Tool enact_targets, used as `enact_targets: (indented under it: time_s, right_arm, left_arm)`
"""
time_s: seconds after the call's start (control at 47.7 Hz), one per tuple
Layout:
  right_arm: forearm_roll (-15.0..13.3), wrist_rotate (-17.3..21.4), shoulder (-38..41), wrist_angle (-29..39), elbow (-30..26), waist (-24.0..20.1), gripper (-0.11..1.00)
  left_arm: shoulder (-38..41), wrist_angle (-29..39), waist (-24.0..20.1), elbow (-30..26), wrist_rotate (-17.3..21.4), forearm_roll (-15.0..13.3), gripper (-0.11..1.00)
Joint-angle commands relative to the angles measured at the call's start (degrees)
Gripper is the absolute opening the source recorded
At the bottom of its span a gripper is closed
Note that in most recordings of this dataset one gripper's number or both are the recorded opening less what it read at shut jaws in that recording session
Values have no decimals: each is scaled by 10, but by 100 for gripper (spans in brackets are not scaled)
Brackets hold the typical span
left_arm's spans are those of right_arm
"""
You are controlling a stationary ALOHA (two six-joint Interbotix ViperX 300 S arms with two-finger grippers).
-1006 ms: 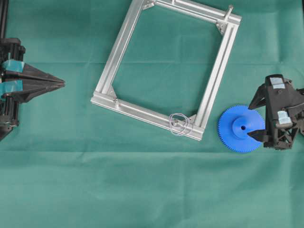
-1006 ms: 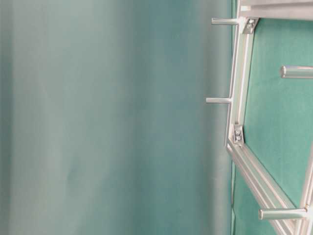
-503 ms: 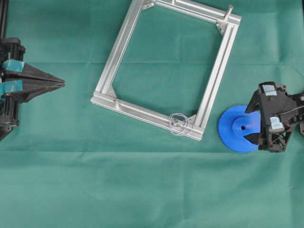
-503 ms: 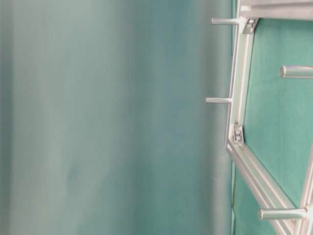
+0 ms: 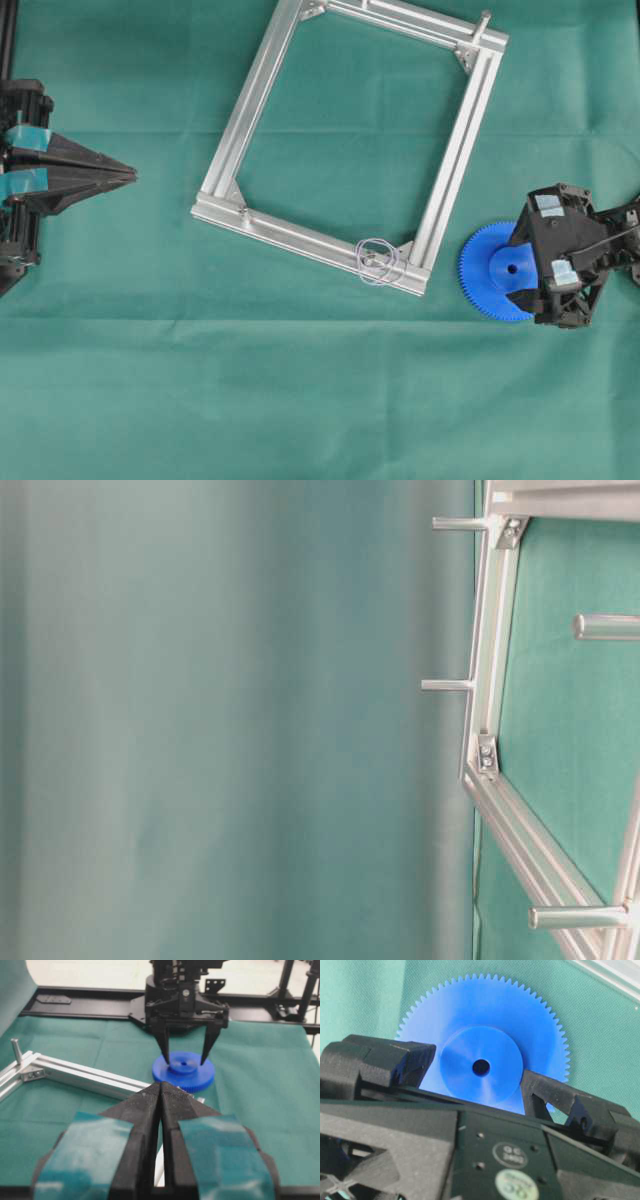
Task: Find the location of the shaft and insert the gear.
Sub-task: 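Lift the blue gear upright with the right gripper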
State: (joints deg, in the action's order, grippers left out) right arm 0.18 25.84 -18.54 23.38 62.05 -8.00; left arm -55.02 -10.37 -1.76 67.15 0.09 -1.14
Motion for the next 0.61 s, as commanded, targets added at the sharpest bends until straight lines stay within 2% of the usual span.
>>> enact_targets:
  time_s: [0.0,0.189,0.587]
  right_arm:
    - [1,6,-1,-4,-2,-3,92]
    - [1,20,-1,-4,4,-5,92]
    - [1,20,21,-15,1,-7,93]
  left_arm:
    - [5,-4,-2,-7,-1,-1,1]
    - [6,-4,-2,-7,-1,0,1]
    - [5,-4,-3,-7,-1,-1,1]
